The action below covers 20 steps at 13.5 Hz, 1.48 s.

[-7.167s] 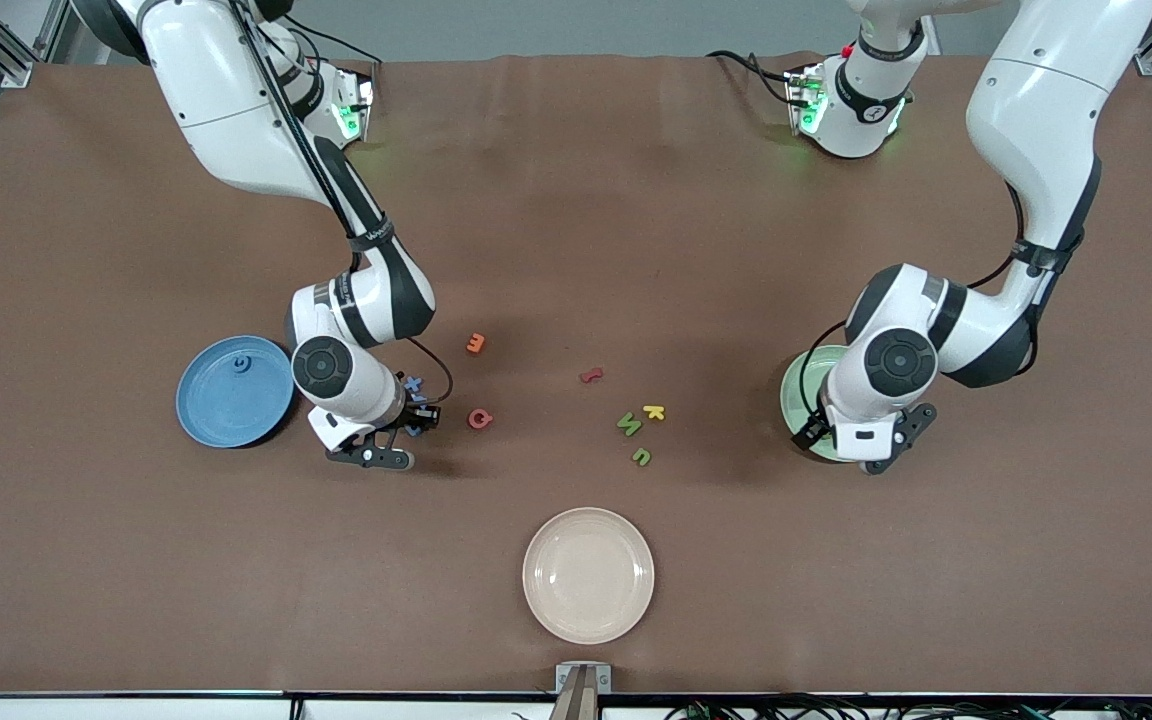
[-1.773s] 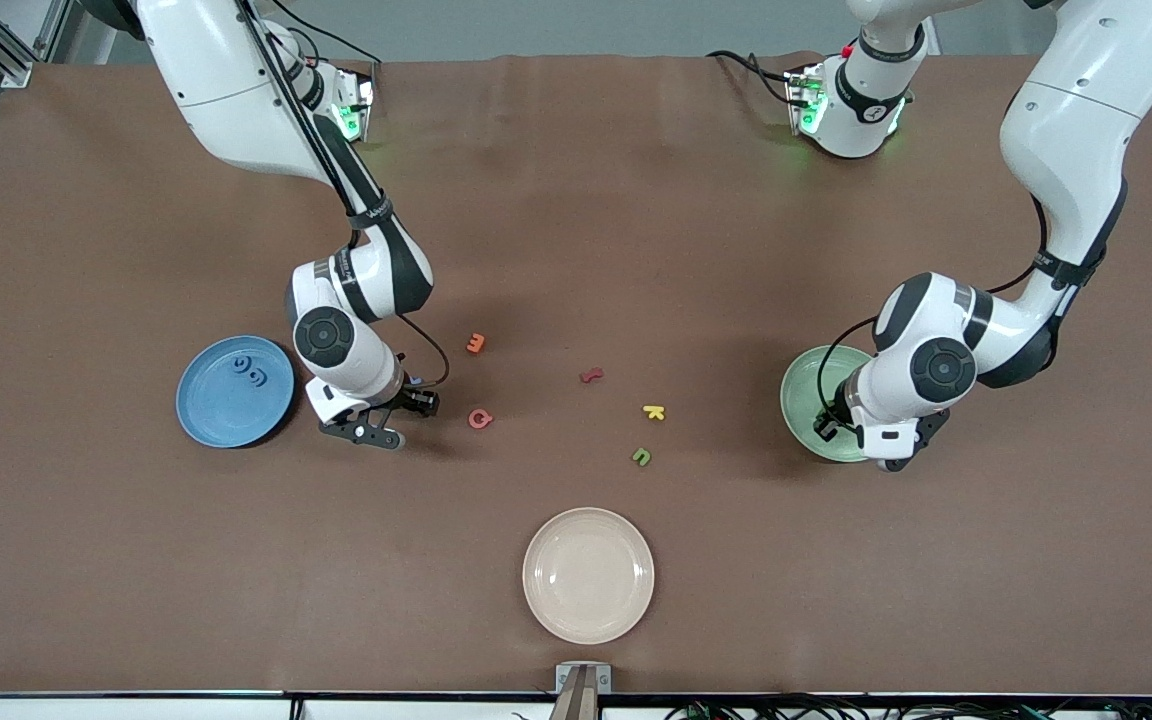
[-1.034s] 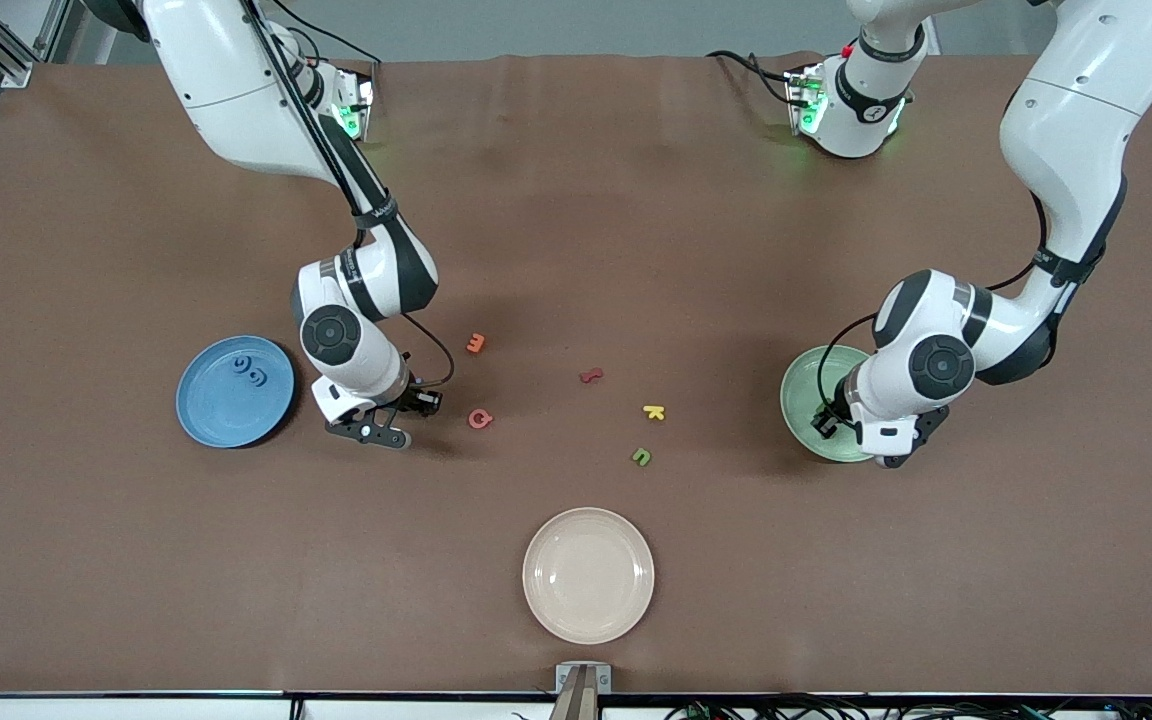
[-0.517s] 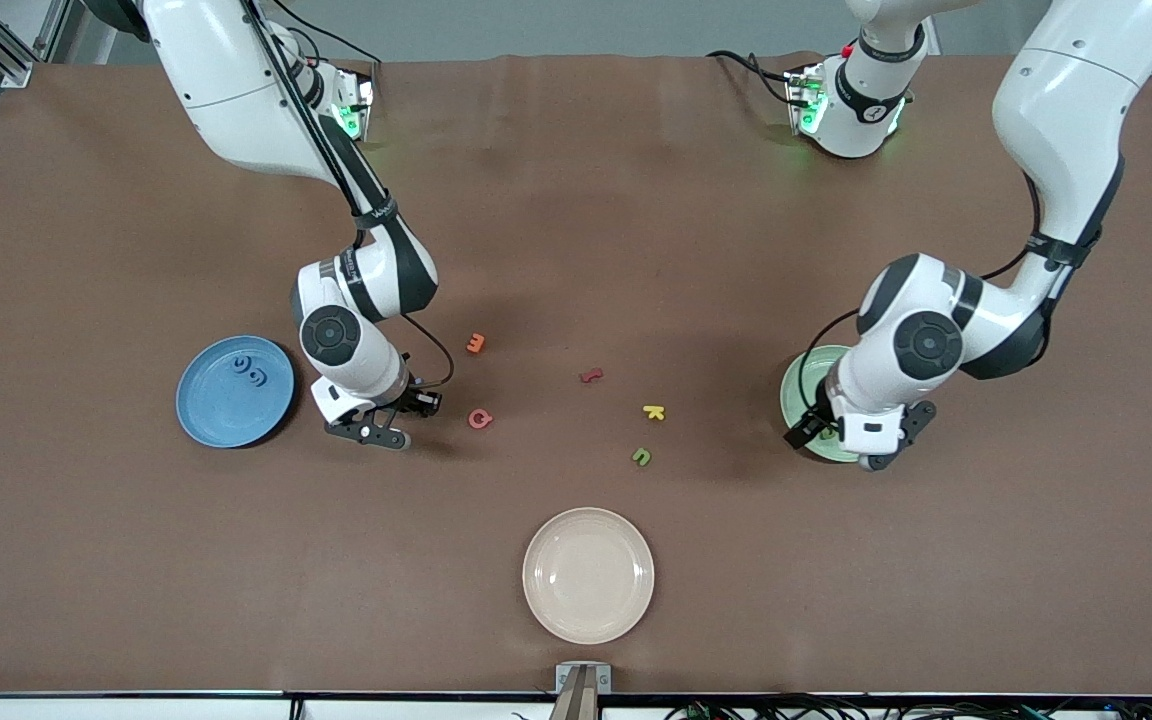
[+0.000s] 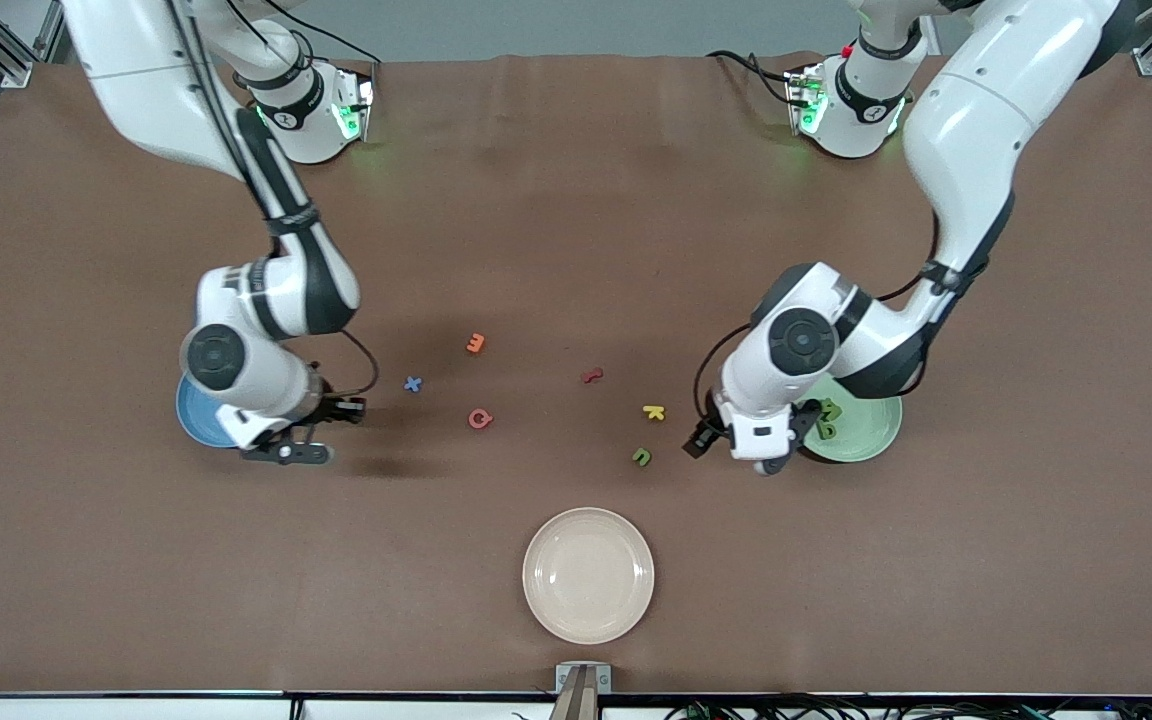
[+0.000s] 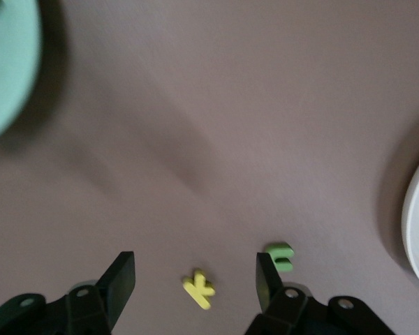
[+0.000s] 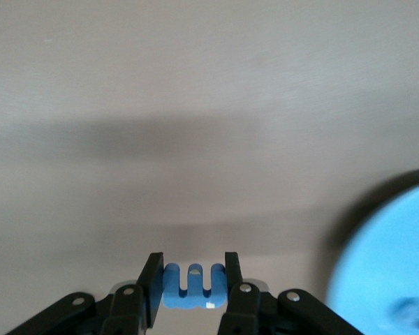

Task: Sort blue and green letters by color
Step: 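Carry the M to the blue plate while the left gripper grasps green u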

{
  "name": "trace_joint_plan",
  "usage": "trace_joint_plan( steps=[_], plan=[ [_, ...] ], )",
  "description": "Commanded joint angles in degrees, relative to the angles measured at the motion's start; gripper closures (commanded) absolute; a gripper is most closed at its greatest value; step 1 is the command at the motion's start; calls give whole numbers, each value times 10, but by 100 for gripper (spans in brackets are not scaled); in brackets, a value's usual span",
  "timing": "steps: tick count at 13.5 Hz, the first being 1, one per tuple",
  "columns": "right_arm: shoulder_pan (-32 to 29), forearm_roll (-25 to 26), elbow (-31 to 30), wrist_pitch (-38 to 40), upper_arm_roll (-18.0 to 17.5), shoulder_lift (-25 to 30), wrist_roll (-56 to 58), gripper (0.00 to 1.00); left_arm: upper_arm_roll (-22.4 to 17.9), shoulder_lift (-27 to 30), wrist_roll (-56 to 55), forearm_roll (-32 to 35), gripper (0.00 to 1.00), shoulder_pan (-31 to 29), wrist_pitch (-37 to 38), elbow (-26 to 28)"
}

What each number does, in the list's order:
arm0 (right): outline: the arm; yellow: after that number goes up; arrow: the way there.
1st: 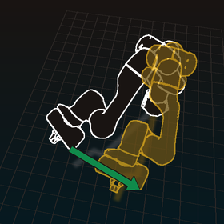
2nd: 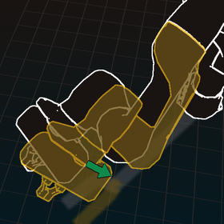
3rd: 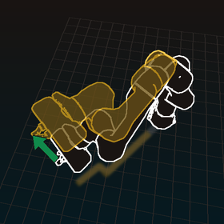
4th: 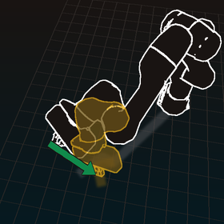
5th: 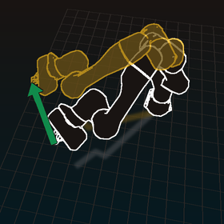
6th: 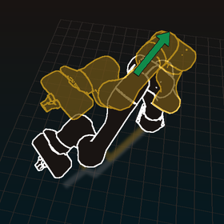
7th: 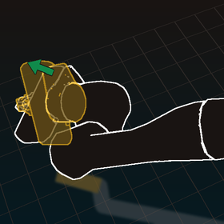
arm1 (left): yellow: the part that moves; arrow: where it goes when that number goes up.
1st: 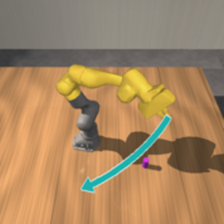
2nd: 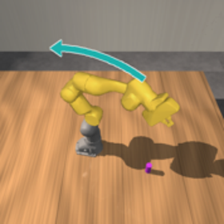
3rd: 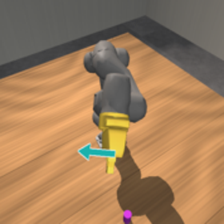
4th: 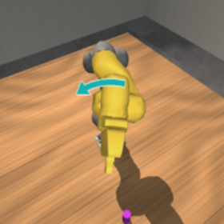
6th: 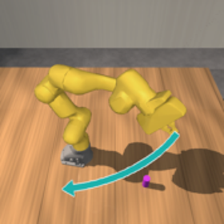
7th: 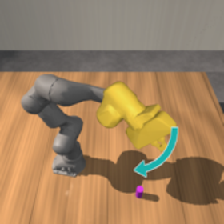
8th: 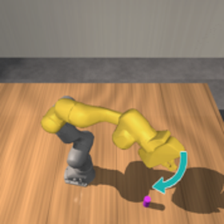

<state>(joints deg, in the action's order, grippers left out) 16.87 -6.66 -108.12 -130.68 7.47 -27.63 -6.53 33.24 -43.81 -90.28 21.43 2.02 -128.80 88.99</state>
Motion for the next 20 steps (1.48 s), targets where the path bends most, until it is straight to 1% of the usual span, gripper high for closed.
trace_joint_plan(
  steps=[1,4,6,7,8,11,14,20],
  plan=[
    [-71,6,-15,23,-11,35,104,83,-34,-60,-40,-9,26,66,42,-106],
    [-143,8,-19,20,-10,36,207,82,-105,-88,-64,-36,26,143,42,-162],
    [-177,8,-19,17,-10,31,257,81,-131,-105,-66,-55,26,172,38,-188],
    [-187,8,-19,16,-10,24,263,81,-139,-117,-74,-57,27,183,37,-203],
    [-194,8,-19,17,-11,20,264,81,-141,-126,-79,-57,27,189,36,-214],
    [-208,8,-24,16,-10,14,286,81,-147,-131,-79,-57,28,189,30,-214],
    [-212,8,-33,10,-10,6,289,81,-176,-147,-76,-57,29,208,21,-216],
    [-214,7,-72,-46,-11,-1,289,81,-179,-148,-79,-59,31,214,13,-216]
  ],
)
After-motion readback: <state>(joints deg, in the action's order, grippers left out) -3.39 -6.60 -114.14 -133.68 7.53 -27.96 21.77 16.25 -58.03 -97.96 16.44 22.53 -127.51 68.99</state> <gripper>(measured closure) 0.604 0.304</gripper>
